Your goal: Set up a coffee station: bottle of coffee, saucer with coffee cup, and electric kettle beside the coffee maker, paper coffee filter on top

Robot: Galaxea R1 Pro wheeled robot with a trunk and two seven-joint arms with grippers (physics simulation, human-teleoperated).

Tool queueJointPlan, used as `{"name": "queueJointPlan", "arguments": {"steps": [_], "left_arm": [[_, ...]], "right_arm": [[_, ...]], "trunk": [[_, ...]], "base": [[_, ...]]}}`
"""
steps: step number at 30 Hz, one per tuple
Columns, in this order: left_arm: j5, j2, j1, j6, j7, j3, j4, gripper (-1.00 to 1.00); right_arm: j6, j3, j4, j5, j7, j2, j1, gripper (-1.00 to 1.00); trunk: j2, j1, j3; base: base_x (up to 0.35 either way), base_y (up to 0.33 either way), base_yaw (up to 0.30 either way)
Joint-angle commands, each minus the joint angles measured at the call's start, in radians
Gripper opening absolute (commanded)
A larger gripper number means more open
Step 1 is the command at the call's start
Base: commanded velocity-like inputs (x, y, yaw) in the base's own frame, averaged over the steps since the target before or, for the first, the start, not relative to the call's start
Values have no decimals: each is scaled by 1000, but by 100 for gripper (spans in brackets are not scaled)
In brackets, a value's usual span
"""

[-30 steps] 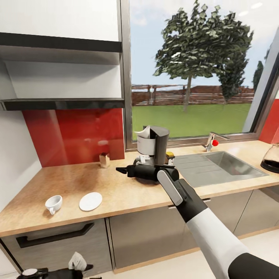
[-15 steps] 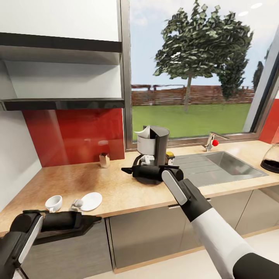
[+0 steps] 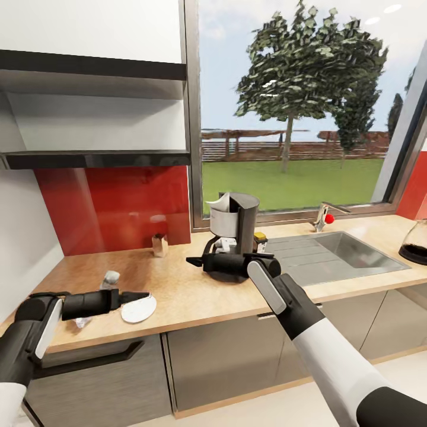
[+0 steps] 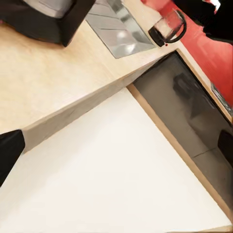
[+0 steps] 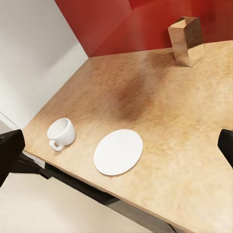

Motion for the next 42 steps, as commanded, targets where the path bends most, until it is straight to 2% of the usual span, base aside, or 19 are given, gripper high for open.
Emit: {"name": "queueJointPlan", "arguments": {"steps": [1,2,5,8,9,13,16,18,22,30,33,39,42], "left_arm": [[0,-1,-3,7,0,22,18,100],[-5,-2,0,6,4,47,41,100],[-8,0,6,6,20,65,51,100],[-8,-3,7,5,97,98,67,100],[-7,-10,7,5,148,118,123,100],[-4,-32,7,1,200,130,231,100],[0,-51,7,0,262,132,257,100],[2,-75,6,-1,301,139,264,100],[3,-108,7,-3,337,181,266,100],[5,-117,6,-4,347,205,260,100],[31,-120,2,-3,346,229,254,100],[141,-119,-1,-2,347,239,253,100],[161,-119,-1,-2,347,237,253,100]], "right_arm": [[3,0,3,4,4,0,-1,100],[3,-1,29,5,4,0,-1,100],[3,-1,52,-1,6,1,0,100],[3,-1,48,-4,6,4,-1,100],[4,-3,43,-4,4,6,-1,100],[5,-4,20,-6,2,7,-1,100],[5,-2,1,-6,2,7,-1,100],[6,-2,-4,-6,2,7,-1,100],[6,-1,-6,-6,2,7,-1,100],[6,-2,-6,-6,2,7,-1,100],[4,-1,-3,-5,6,3,-1,100],[3,1,16,-4,10,1,0,100],[3,1,33,-4,9,1,0,100]], "trunk": [[-1,0,0],[-1,0,0],[-1,0,0],[-1,0,0],[-1,0,0],[-1,0,-1],[-1,0,-4],[-1,0,-6],[-1,0,-11],[-1,0,-20],[-1,0,-21],[-1,0,-21],[-1,0,-21]], "base": [[0,0,0],[0,0,0],[0,0,0],[0,0,0],[0,0,0],[0,0,12],[0,0,116],[0,0,162],[0,0,173],[0,0,176],[0,0,26],[0,0,5],[0,0,0]]}}
